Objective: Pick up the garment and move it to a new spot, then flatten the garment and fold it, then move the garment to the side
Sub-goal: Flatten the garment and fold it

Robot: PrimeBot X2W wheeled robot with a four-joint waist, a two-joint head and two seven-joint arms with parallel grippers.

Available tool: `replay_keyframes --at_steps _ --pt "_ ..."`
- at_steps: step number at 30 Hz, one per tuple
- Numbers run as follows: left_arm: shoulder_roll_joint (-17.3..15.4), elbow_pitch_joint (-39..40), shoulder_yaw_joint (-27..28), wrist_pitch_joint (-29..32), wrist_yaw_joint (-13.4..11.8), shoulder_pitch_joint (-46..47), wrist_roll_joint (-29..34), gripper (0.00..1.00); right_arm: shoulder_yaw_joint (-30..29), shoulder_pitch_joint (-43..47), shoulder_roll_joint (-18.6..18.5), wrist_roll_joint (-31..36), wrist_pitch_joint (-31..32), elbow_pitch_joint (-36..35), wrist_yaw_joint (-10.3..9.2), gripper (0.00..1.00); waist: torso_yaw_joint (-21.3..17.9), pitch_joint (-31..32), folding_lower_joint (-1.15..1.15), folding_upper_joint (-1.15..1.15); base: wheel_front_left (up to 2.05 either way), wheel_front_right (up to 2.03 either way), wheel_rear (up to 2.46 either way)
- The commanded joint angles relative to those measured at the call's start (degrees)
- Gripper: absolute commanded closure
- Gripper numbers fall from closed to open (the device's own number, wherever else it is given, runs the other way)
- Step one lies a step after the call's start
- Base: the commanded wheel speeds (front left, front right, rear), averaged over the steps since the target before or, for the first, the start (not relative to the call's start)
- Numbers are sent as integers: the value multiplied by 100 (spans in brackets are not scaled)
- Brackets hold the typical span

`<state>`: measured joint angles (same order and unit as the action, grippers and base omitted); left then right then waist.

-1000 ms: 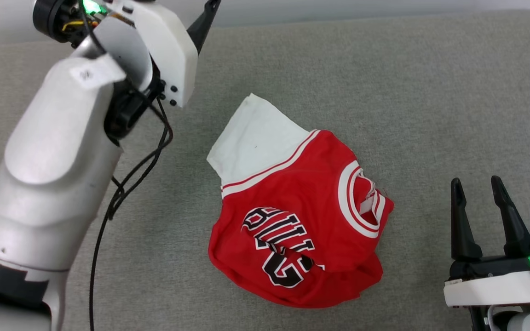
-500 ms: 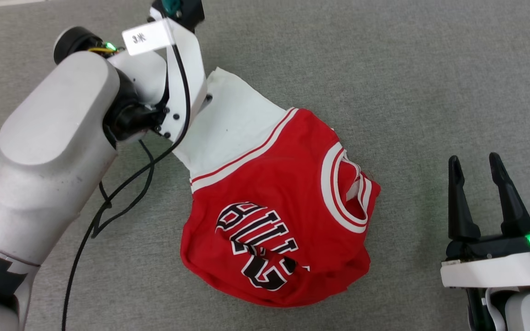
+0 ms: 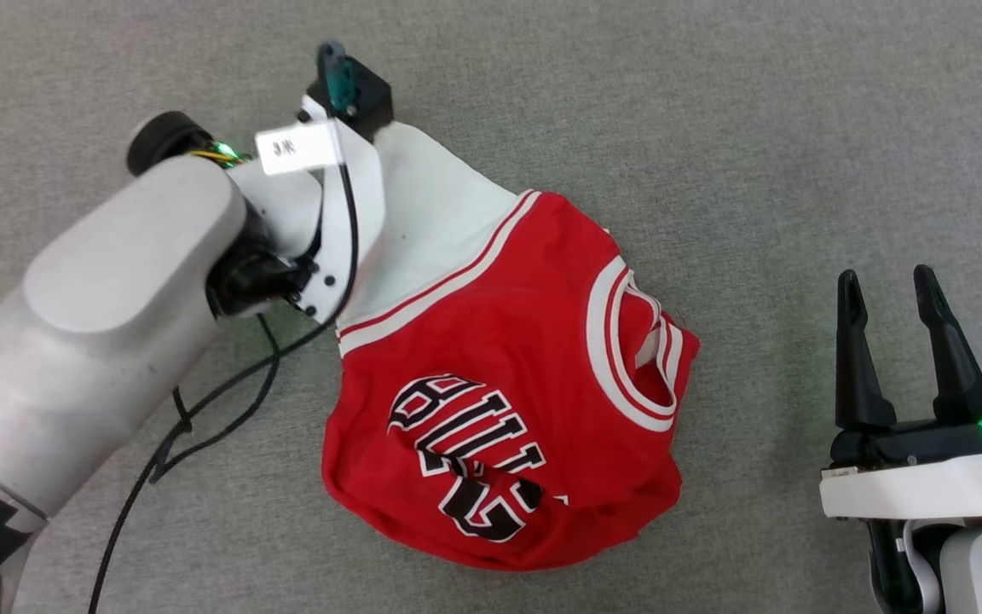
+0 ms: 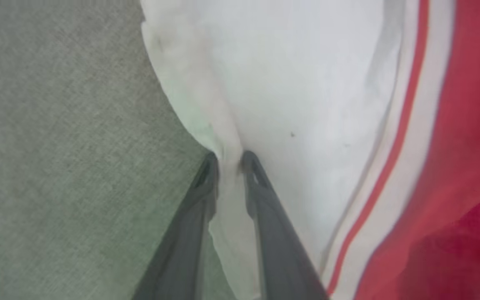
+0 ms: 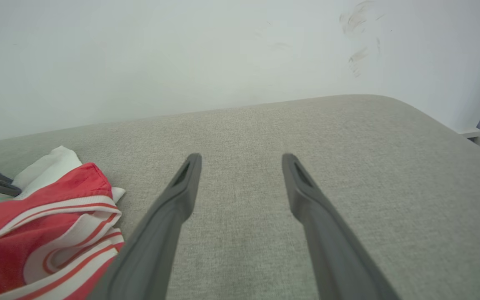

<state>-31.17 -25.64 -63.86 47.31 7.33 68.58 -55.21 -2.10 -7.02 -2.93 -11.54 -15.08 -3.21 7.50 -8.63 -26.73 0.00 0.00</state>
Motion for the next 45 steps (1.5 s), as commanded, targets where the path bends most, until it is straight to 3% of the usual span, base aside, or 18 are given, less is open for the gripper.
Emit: replay_keyframes --at_steps 1,7,15,25,32,33,34,40,45 --pt "15 45 -108 -219 11 -38 22 100 -12 -9 10 43 -14 8 -2 0 93 108 0 0 0 0 0" --pt "-196 469 -248 -1524 7 36 41 100 -56 152 11 127 -14 33 -2 0 449 515 0 0 0 0 0" --pt "-633 495 -188 -2223 -9 -363 -145 100 -95 324 8 221 -14 48 -2 0 945 886 0 0 0 0 0" --pt "-1342 147 -82 -2865 -545 -1580 -480 100 -41 489 8 243 -14 111 -2 0 1129 1136 0 0 0 0 0" --pt "-1167 -473 -78 -3288 -680 -2378 -830 100 -21 575 9 319 -14 193 -2 0 1037 1246 0 0 0 0 0" --pt "-1122 -541 -77 -3403 -671 -2444 -826 58 -32 583 8 341 -14 203 -2 0 1029 1282 0 0 0 0 0" --pt "-1061 -593 -39 -3583 -692 -2480 -805 0 -49 576 9 364 -14 204 -2 0 1024 1323 0 0 0 0 0" --pt "-925 -612 214 -5066 -1040 -2591 -400 0 -157 392 8 727 -14 -10 -2 0 1065 1635 0 0 0 0 0" --pt "-847 -296 597 -6129 -1619 -2875 -188 0 -233 -32 -93 1203 -14 -347 -2 0 1146 1839 0 0 0 0 0"
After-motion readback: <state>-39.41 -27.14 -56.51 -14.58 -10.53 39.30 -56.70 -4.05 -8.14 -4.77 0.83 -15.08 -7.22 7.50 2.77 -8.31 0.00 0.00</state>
